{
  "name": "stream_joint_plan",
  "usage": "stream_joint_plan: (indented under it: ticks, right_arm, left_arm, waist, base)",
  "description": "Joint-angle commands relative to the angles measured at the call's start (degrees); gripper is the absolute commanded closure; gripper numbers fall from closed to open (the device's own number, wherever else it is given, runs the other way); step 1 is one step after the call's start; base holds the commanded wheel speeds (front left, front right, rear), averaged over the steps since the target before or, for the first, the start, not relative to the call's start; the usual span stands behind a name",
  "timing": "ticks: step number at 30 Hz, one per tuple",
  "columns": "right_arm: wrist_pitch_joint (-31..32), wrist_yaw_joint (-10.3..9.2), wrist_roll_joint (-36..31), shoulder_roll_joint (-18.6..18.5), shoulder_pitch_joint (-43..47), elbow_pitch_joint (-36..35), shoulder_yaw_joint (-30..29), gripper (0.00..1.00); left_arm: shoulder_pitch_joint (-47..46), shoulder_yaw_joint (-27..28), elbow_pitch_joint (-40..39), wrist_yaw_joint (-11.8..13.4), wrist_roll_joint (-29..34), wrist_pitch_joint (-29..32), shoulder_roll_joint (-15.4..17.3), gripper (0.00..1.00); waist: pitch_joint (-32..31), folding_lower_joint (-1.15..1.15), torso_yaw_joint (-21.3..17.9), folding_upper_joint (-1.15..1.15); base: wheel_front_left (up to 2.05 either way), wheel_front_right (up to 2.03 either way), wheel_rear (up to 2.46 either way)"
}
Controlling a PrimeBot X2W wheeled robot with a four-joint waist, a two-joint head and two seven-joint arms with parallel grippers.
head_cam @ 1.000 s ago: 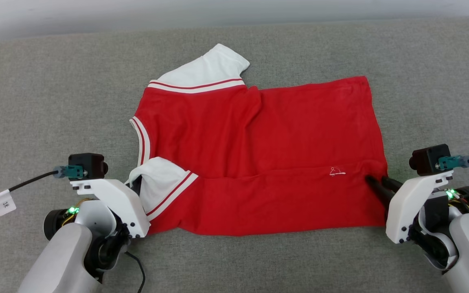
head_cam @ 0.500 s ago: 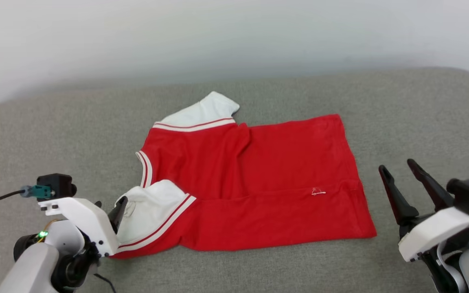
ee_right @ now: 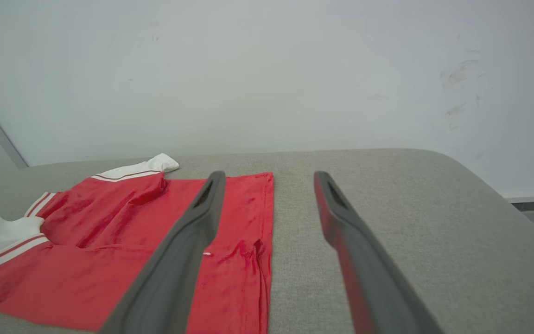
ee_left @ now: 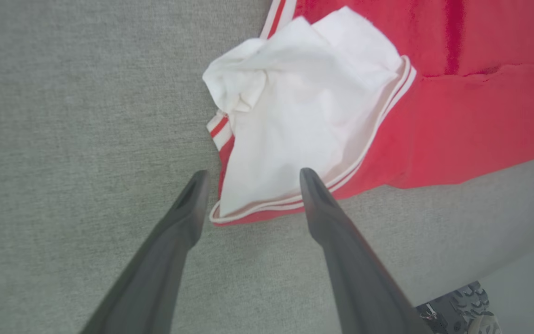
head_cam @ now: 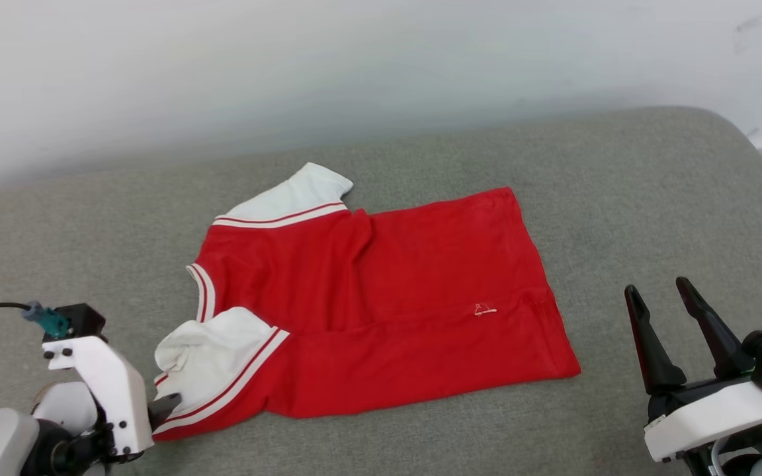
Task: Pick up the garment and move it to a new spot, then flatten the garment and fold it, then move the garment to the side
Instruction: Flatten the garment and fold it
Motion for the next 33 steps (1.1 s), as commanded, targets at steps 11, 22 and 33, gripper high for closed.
stream_joint_plan:
  ticks: [11, 22, 33]
  right_arm:
    - [0.73, -0.02, -0.34, -0.21, -2.35, -2.98, 0.65, 0.0]
    - [12.3, -0.02, 5.9, -4.55, -3.37, -1.1, -0.67, 0.0]
    - [39.71, -0.02, 16.74, -9.33, -11.77, 9.09, 3.35, 0.0]
  left_arm:
    - [2.72, -1.87, 5.97, 1.3, -5.02, 4.89, -5.11, 0.84]
    - [-1.19, -0.24, 9.28, -2.48, -3.67, -2.46, -6.56, 1.0]
    - [-5.32, 0.51, -1.93, -1.52, -0.46, -5.94, -5.2, 1.0]
  waist:
    - [6.86, 0.01, -4.21, 0.0]
    - [5.63, 0.01, -1.27, 0.0]
    - [9.86, 0.01, 4.24, 0.0]
  base:
    - [0.0, 0.0, 0.0]
    - [0.0, 0.0, 0.0]
    - [0.0, 0.0, 0.0]
